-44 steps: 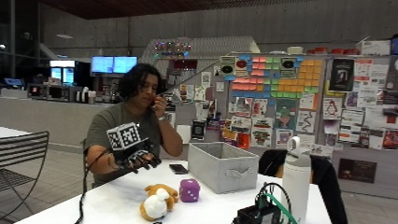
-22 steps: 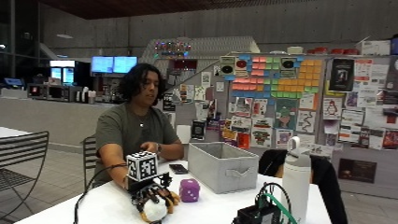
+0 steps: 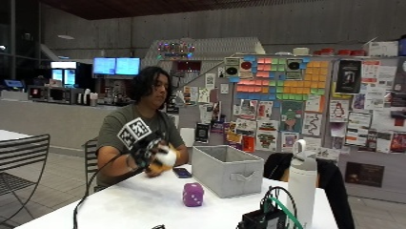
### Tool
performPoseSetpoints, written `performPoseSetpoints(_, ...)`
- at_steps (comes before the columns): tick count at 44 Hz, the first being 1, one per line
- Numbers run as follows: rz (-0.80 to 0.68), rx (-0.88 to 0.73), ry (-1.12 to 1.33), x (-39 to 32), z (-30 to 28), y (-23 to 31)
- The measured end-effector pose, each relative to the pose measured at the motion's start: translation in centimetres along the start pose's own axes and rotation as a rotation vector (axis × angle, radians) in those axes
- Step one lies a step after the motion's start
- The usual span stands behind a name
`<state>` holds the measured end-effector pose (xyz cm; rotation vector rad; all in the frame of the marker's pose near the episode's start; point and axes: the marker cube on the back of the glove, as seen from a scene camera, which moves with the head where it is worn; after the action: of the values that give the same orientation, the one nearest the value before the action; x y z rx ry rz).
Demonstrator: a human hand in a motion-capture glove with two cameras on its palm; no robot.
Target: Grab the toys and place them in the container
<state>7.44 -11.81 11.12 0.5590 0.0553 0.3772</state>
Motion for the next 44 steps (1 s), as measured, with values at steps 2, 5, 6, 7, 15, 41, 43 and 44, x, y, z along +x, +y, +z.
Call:
performPoseSetpoints(2,-0.137,0.073,-0.134,-3.9,-2.7,-0.7)
performPoseSetpoints(5,-0.294,0.123,-0.252,-9.4,-6.0,-1.8)
performPoseSetpoints(6,-0.337,0.129,-0.278,-11.2,-7.0,-1.9)
performPoseSetpoints(7,-0.375,0.133,-0.303,-13.2,-8.0,-1.9)
performPoseSetpoints(15,-0.627,0.132,-0.378,-25.6,-11.2,-5.9)
performPoseSetpoints(41,-0.436,-0.357,-0.007,-24.5,1.2,-11.0)
performPoseSetpoints(43,-0.282,-0.386,-0.008,-22.4,1.8,-11.1)
performPoseSetpoints(44,-0.243,-0.400,-0.011,-21.1,2.2,-11.1)
